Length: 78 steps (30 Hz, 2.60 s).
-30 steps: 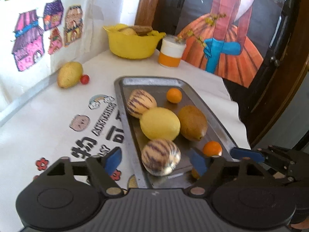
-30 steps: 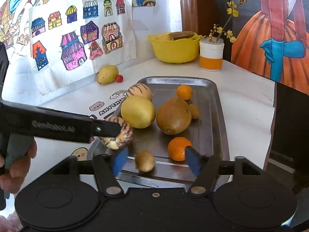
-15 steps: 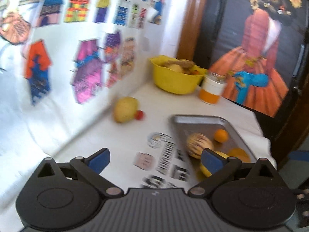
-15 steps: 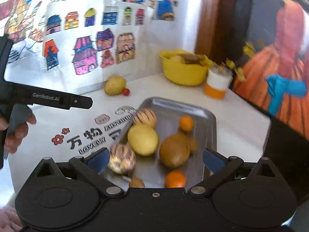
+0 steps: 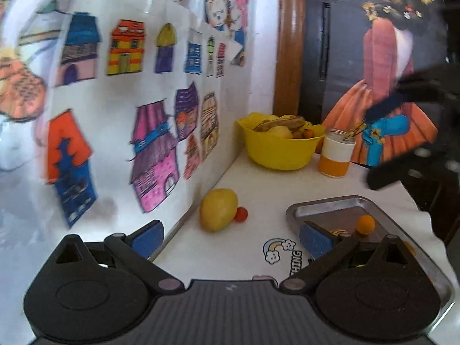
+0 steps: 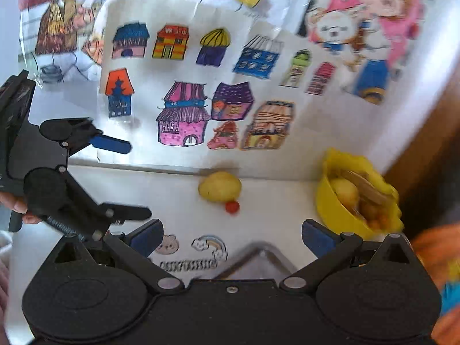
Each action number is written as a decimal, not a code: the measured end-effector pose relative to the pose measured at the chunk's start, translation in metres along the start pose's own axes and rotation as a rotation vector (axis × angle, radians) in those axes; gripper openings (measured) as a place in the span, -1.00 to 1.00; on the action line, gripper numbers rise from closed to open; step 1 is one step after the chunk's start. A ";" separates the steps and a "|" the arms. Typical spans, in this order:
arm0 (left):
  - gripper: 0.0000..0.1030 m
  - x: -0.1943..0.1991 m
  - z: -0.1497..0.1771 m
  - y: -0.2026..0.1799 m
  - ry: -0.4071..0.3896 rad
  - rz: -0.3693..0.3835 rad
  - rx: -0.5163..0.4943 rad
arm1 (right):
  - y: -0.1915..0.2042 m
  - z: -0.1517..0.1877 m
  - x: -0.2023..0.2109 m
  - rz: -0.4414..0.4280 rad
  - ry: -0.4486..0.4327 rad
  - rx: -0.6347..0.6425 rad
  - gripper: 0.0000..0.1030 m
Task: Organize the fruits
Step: 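Move the left tool to the yellow-green pear while the right tool moves to the red cherry tomato, then close the left tool on the pear while the right tool closes on the cherry tomato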
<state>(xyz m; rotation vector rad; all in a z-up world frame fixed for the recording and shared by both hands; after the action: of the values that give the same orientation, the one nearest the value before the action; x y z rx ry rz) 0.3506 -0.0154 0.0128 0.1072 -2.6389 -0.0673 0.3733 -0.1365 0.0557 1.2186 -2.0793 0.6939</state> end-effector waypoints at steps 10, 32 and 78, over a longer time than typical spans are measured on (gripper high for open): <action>0.98 -0.067 0.003 -0.008 0.025 -0.074 -0.160 | -0.044 0.018 -0.106 -0.145 0.054 0.019 0.81; 0.48 -0.137 0.012 -0.031 0.098 -0.136 -0.354 | -0.074 0.030 -0.200 -0.280 0.014 -0.106 -0.03; 0.06 -0.115 0.024 -0.045 0.214 0.005 -0.157 | -0.058 0.082 -0.168 -0.234 0.017 -0.155 -0.49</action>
<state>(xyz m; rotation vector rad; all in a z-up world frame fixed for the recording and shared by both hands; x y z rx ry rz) 0.4425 -0.0498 -0.0657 0.0516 -2.4103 -0.2467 0.4683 -0.1243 -0.1152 1.3342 -1.8982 0.4261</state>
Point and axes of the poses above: each gripper's, at about its wrist camera, not at the fingertips, and x roughly against the way its jaws point, y to its left, z to its underside, the point moved 10 cm from there along -x, roughly the way its jaws point, and after that the axes turned 10 degrees about -z, right-handed, at the moved point
